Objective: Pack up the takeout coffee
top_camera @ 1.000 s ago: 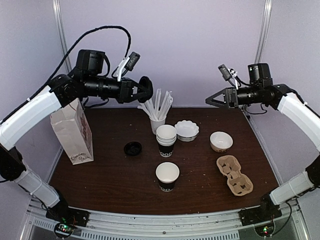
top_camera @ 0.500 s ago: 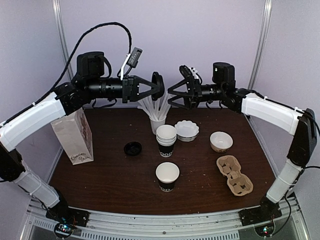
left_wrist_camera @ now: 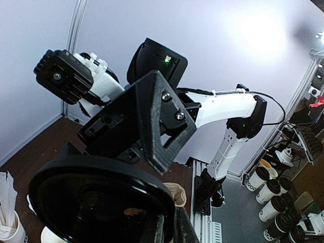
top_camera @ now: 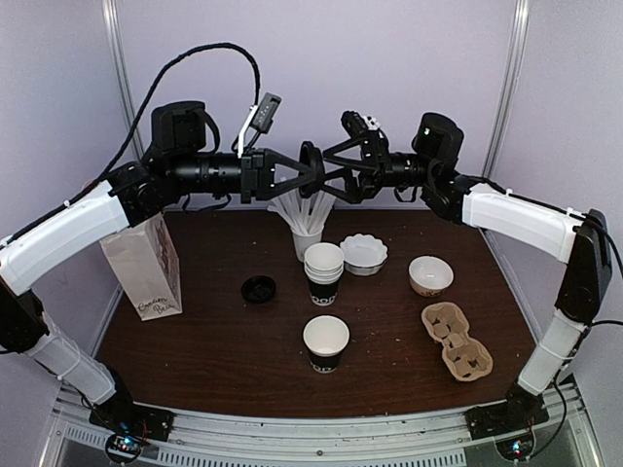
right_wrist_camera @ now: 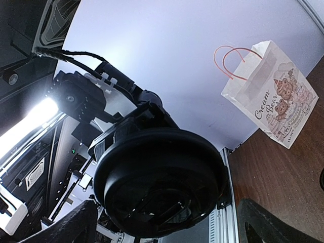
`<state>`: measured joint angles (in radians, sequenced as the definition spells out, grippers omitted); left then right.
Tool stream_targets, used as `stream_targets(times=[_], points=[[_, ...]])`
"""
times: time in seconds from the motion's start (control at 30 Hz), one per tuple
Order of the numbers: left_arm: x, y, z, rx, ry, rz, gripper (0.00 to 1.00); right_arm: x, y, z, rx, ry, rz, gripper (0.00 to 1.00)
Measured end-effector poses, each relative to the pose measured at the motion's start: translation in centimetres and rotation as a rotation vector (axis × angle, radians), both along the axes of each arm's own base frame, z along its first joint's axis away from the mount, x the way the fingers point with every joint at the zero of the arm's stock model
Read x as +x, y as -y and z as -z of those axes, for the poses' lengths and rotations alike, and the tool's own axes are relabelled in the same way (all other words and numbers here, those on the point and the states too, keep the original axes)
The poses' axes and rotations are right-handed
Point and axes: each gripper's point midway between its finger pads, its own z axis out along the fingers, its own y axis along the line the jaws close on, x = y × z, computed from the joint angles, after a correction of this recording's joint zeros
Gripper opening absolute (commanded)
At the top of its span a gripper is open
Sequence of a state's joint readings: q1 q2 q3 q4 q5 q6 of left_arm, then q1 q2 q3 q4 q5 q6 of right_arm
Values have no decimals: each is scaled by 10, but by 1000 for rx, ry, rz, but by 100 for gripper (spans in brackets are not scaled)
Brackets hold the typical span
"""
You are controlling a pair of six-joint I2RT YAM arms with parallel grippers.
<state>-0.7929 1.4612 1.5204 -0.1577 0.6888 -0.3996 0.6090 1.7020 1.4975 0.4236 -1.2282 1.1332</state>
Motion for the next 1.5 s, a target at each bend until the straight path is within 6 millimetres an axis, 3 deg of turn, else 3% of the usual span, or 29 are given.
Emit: stream_targets(times=[0.23,0.43,0.67,0.93,1.17,1.5], points=[[-4,4,2,3,-3,13,6,-13,-8,0,0,2,-37,99],[-4,4,2,4,3,15,6,-16,-10,-2,4,-1,-48,88],[-5,5,0,-2,19,18,6,-18,-8,-9,24,-4,-53,97],[-7,6,-1,-13,41,23,6,-19,-8,-13,31,-21,-57,89],[-9,3,-2,-19,57,19,6,-19,-7,-16,40,-24,-58,95],[-12,1,-5,-27,76,20,5,-16,-4,-16,48,-23,-47,82]])
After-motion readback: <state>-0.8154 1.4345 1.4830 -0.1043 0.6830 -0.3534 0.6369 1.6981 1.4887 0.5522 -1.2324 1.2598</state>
